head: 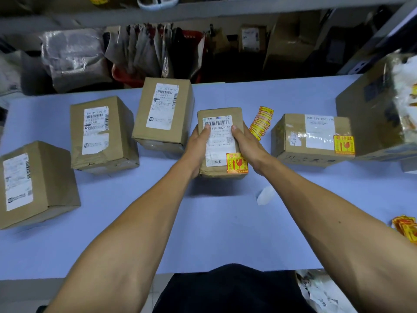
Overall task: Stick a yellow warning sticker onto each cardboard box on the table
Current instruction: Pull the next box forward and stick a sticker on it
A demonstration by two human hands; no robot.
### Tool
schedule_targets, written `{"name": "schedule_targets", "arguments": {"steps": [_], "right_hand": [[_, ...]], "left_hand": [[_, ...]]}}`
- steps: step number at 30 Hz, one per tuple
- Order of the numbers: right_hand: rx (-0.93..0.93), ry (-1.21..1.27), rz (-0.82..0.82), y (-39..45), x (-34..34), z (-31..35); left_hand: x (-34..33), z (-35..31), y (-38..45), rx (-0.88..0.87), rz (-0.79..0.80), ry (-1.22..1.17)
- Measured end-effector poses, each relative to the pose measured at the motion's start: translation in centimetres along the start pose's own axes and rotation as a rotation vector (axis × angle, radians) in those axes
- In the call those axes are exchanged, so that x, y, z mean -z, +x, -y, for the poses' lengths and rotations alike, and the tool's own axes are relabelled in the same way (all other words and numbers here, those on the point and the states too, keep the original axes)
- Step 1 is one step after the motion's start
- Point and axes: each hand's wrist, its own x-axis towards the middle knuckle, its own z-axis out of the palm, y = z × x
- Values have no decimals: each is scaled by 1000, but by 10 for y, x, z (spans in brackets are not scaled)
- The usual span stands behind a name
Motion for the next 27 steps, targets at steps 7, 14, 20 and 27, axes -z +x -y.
{"name": "schedule_targets", "arguments": {"steps": [7,14,20,27], "right_hand": [[3,-49,-6,61,9,29],[-11,-73,-2,105,9,43],[51,-140,-67,111,2,47],[25,-229,-158,97,5,63]], "left_hand": [[-3,-37,61,-5,-47,112],[-1,-54,103,-25,-110,192],[4,-60,114,-26,-101,211],[4,-74,90,-110,-75,480]]}}
